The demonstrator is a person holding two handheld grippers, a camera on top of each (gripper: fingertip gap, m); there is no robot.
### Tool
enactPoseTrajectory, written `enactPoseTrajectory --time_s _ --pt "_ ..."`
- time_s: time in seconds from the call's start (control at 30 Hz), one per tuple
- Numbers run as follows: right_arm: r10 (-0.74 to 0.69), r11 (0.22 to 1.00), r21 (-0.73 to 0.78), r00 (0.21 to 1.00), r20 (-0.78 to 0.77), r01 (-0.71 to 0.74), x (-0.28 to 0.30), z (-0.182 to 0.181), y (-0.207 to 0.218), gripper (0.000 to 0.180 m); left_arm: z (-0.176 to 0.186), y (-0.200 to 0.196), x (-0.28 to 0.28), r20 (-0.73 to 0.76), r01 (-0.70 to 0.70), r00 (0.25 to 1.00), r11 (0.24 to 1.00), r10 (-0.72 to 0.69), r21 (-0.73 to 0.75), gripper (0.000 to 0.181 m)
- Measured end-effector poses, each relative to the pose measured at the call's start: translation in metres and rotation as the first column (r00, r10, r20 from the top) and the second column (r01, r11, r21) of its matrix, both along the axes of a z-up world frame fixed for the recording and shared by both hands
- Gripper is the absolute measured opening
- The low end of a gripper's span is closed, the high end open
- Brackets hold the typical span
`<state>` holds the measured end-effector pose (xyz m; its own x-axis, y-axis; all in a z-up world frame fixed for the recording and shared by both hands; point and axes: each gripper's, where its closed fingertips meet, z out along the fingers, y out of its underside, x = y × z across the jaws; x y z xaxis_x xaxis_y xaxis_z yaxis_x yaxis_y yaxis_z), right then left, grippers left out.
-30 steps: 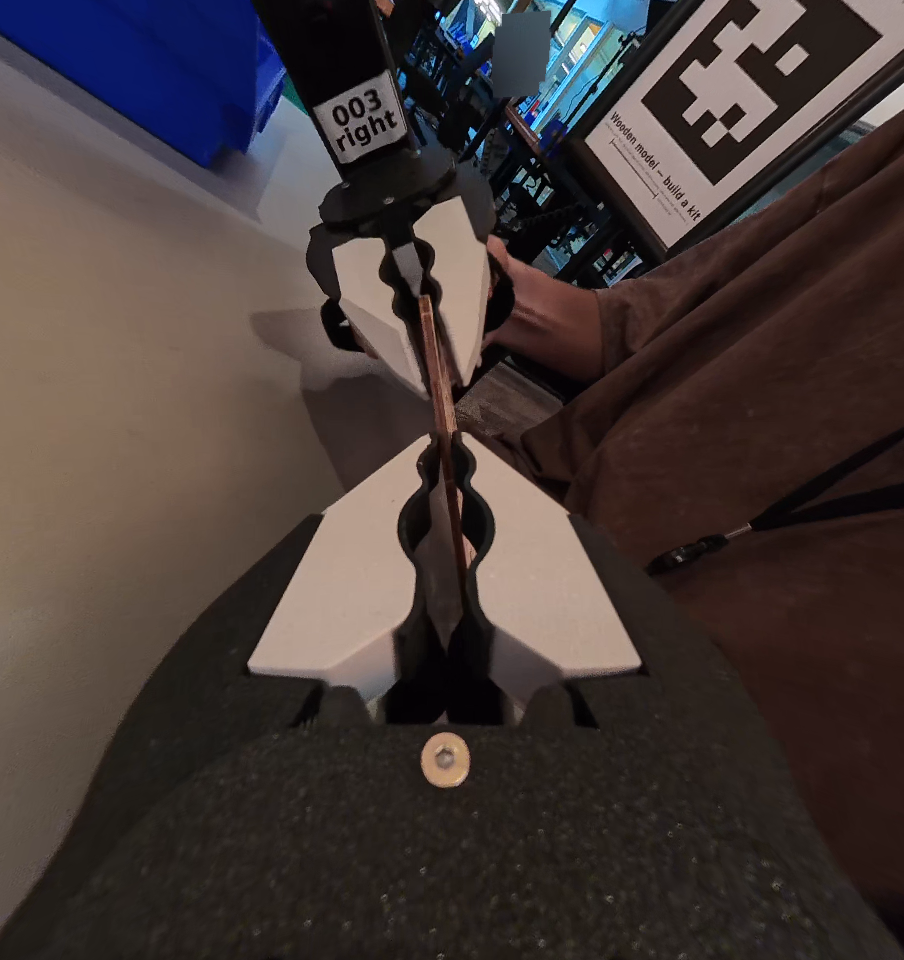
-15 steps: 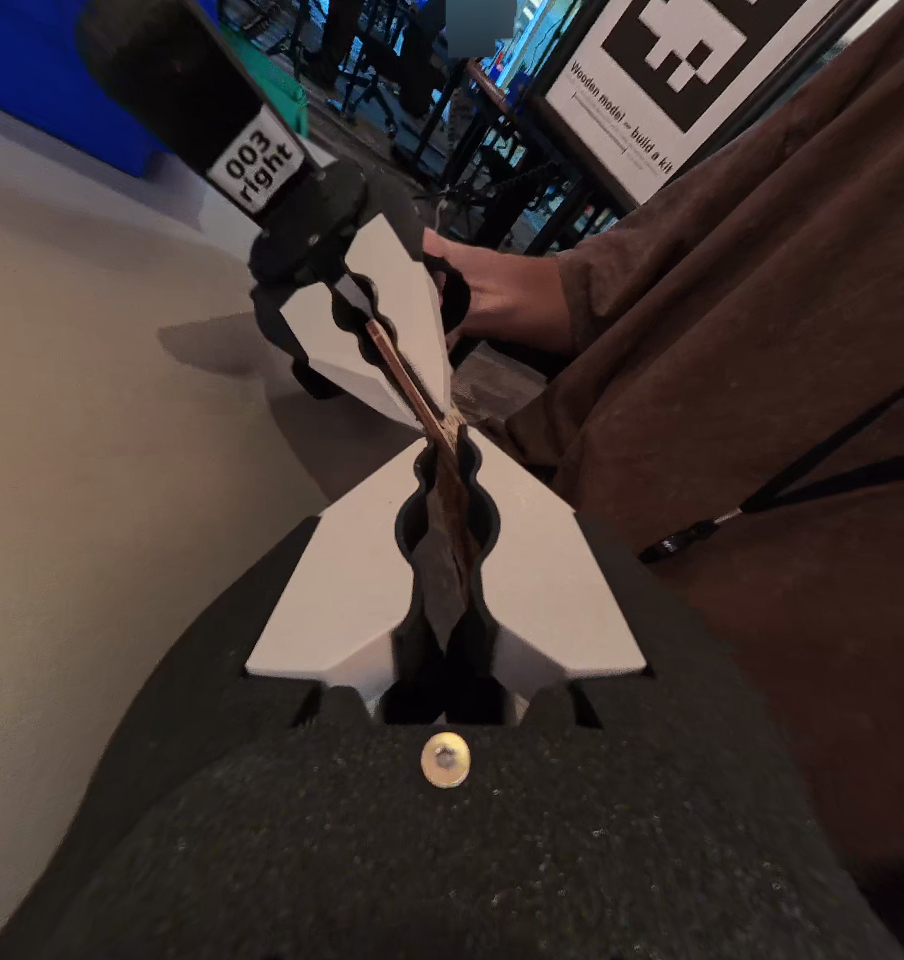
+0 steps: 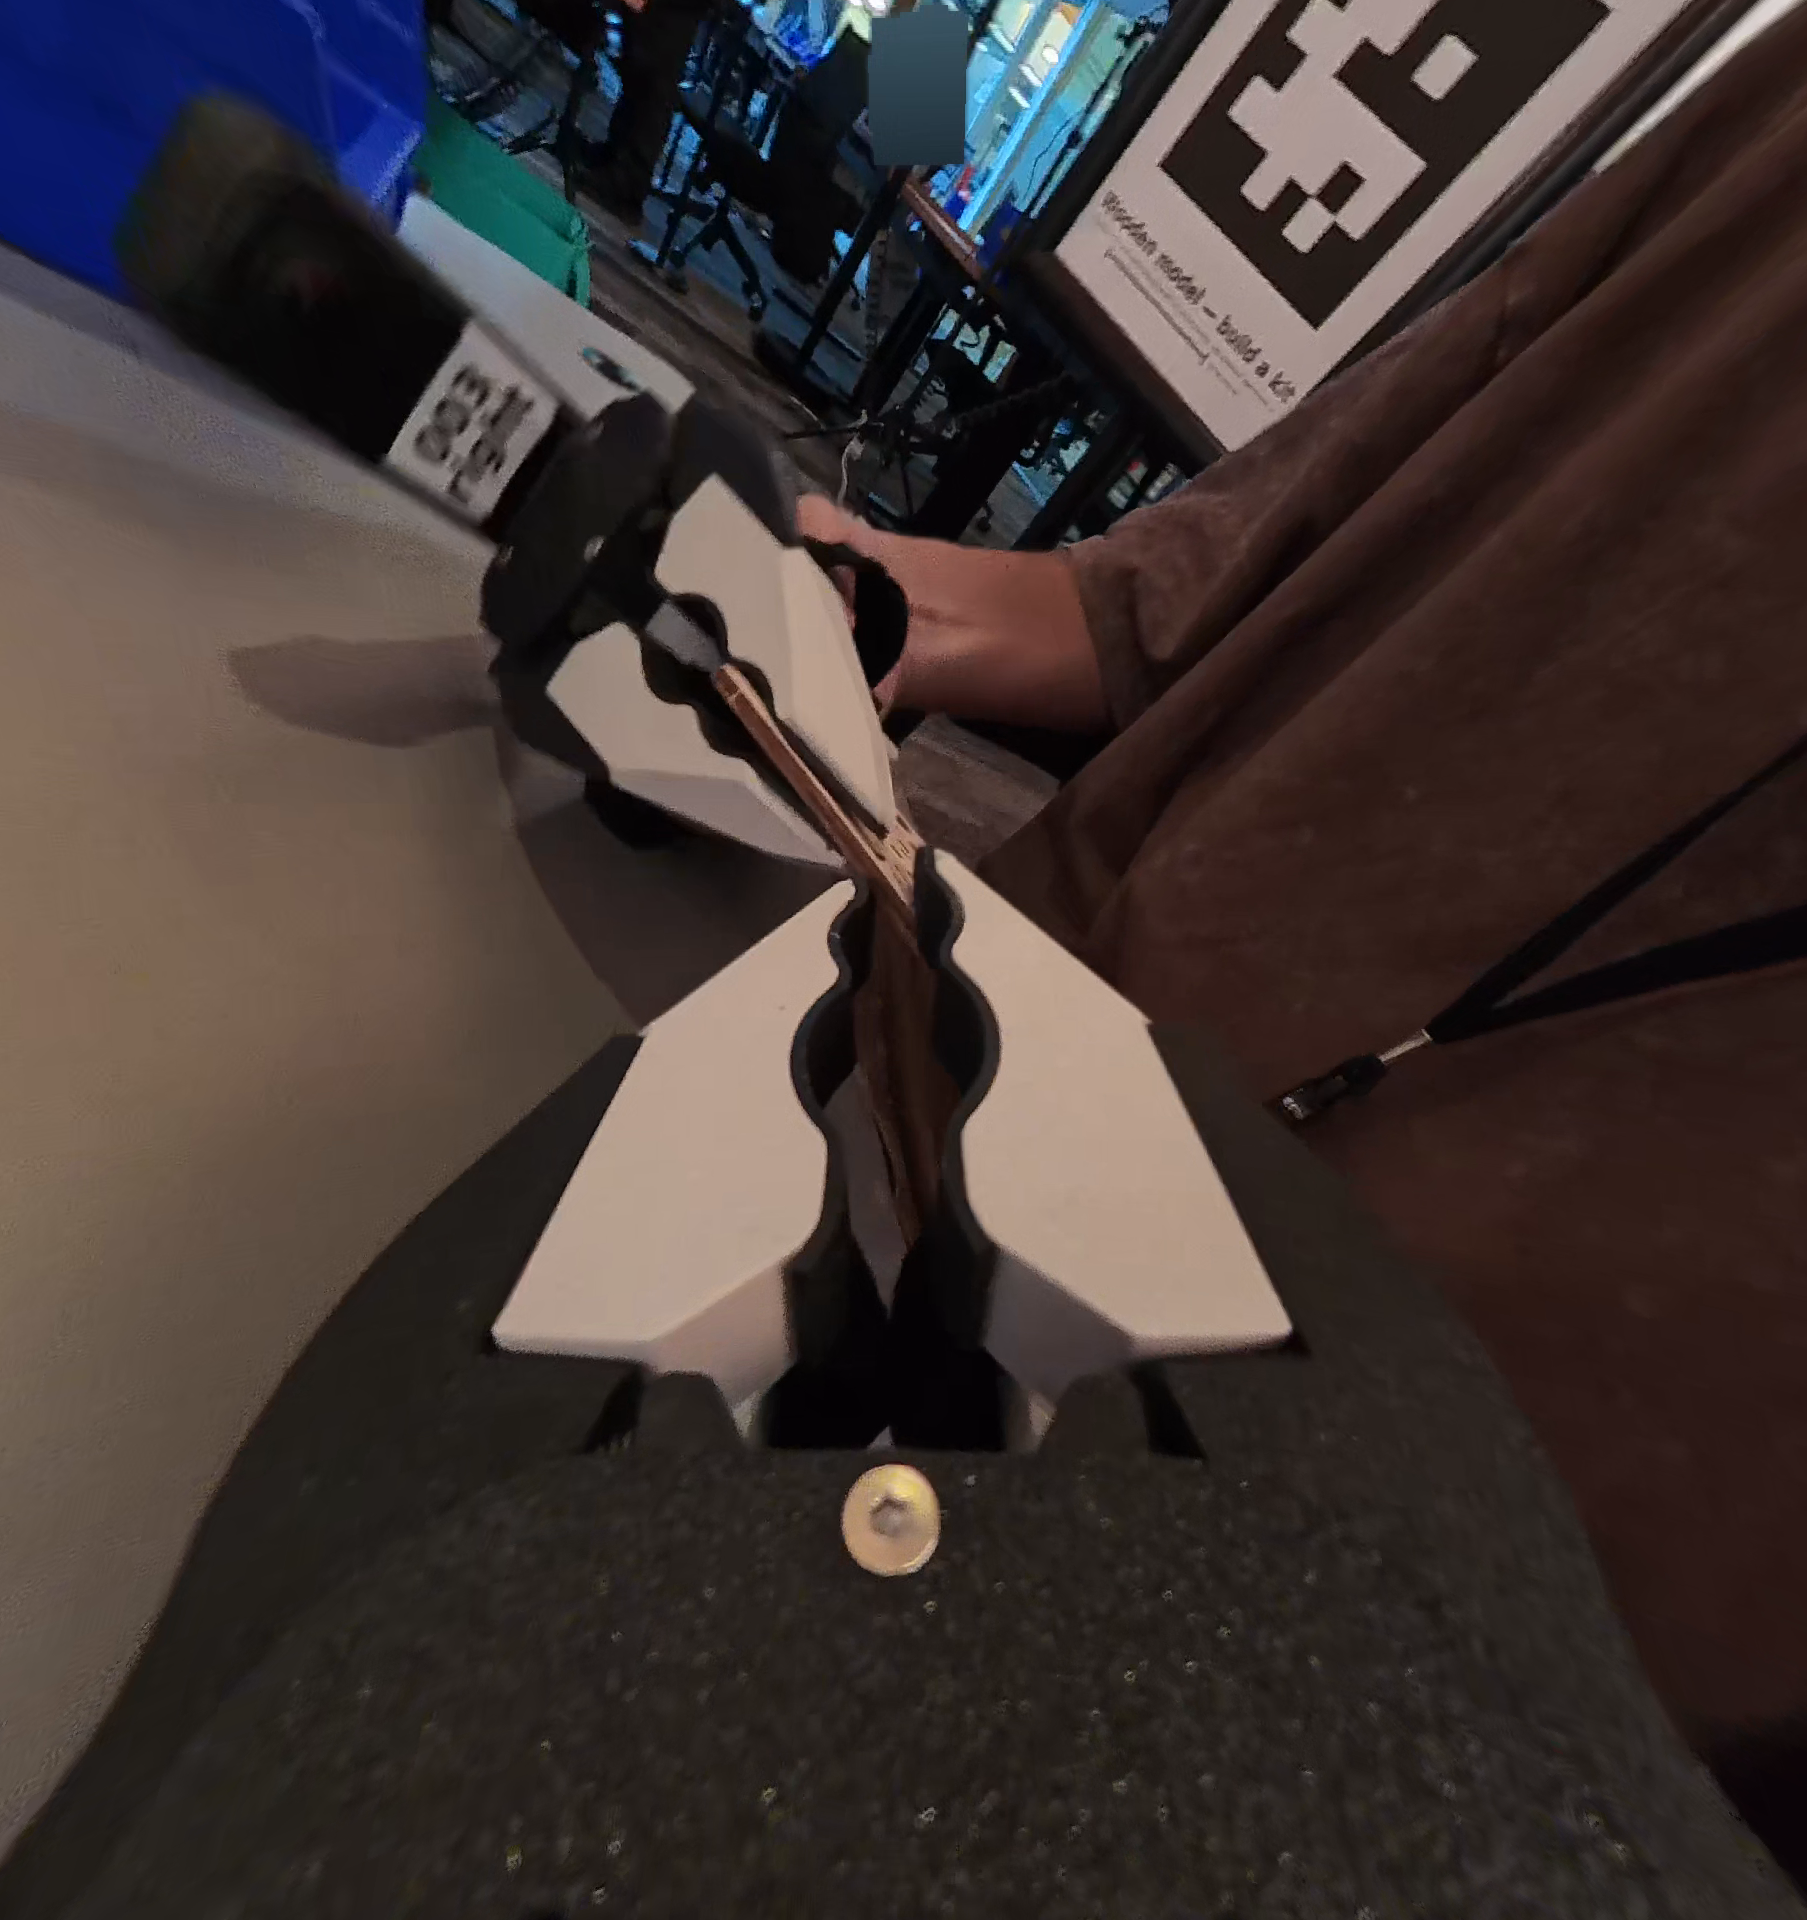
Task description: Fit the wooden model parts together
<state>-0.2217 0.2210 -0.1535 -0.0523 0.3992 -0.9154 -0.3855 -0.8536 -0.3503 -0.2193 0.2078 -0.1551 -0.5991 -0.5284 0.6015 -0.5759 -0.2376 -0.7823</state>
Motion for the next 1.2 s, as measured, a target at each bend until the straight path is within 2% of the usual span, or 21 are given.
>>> enactPoseTrajectory --time_s 0.13,0.2,0.33,0.47,0.5,0.53,0.57,0.6,0.67,0.7,0.73,0.8,0.87,1.0,1.1,1.2 --pt "-0.08 0.991 0.128 0.956 0.282 0.045 0.0 -0.011 0.004 0.007 -0.014 0.004 0.002 -0.055 -0.033 0.998 0.999 0.032 -0.014 0.003" --pt "-0.128 0.986 0.153 0.912 0.389 0.073 0.005 -0.016 0.006 0.016 -0.016 0.007 0.002 -0.061 -0.038 0.997 0.999 0.038 -0.009 0.001" --pt "-0.26 0.959 0.23 0.84 0.476 0.167 0.027 -0.01 0.007 0.019 -0.027 0.01 0.003 -0.101 -0.05 0.993 0.998 0.054 0.042 0.002" --pt "-0.285 0.952 0.26 0.787 0.548 0.164 0.034 -0.011 0.006 0.015 -0.025 0.011 0.004 -0.1 -0.055 0.993 0.996 0.062 0.067 0.002" --pt "-0.288 0.95 0.269 0.768 0.573 0.156 0.033 -0.012 0.006 0.02 -0.024 0.012 0.005 -0.101 -0.06 0.993 0.996 0.067 0.07 0.002" --pt "-0.313 0.943 0.291 0.726 0.612 0.161 0.034 -0.012 0.009 0.016 -0.023 0.013 0.006 -0.105 -0.071 0.991 0.995 0.078 0.072 0.002" --pt "-0.359 0.927 0.334 0.652 0.668 0.168 0.037 -0.013 0.012 0.017 -0.023 0.015 0.008 -0.111 -0.085 0.989 0.994 0.093 0.072 0.002" --pt "-0.415 0.905 0.39 0.564 0.714 0.171 0.04 -0.011 0.014 0.019 -0.023 0.017 0.009 -0.121 -0.101 0.987 0.993 0.108 0.067 0.002" --pt "-0.52 0.853 0.494 0.337 0.785 0.166 0.052 -0.011 0.018 0.021 -0.026 0.022 0.011 -0.151 -0.139 0.977 0.988 0.149 0.075 0.002" --pt "-0.558 0.829 0.54 0.271 0.784 0.146 0.051 -0.008 0.018 0.02 -0.029 0.025 0.011 -0.17 -0.153 0.971 0.984 0.167 0.09 0.002" --pt "-0.583 0.812 0.567 0.237 0.778 0.135 0.047 -0.007 0.017 0.021 -0.034 0.029 0.012 -0.191 -0.172 0.963 0.978 0.192 0.115 0.003" --pt "-0.591 0.805 0.578 0.253 0.766 0.133 0.032 -0.009 0.016 0.019 -0.043 0.033 0.012 -0.233 -0.189 0.948 0.972 0.218 0.141 0.003" --pt "-0.532 0.845 0.524 0.273 0.802 0.105 0.022 -0.024 0.018 0.02 -0.046 0.033 0.013 -0.241 -0.189 0.946 0.973 0.216 0.132 0.003" --pt "-0.495 0.865 0.499 0.235 0.836 0.05 0.021 -0.042 0.023 0.014 -0.045 0.029 0.014 -0.243 -0.18 0.949 0.978 0.2 0.104 0.003" --pt "-0.5 0.865 0.495 0.251 0.829 0.088 0.025 -0.044 0.026 0.002 -0.047 0.029 0.014 -0.238 -0.181 0.95 0.977 0.203 0.11 0.003" --pt "-0.511 0.858 0.504 0.27 0.816 0.099 0.026 -0.042 0.027 0.0 -0.045 0.029 0.014 -0.208 -0.182 0.956 0.975 0.206 0.126 0.003"
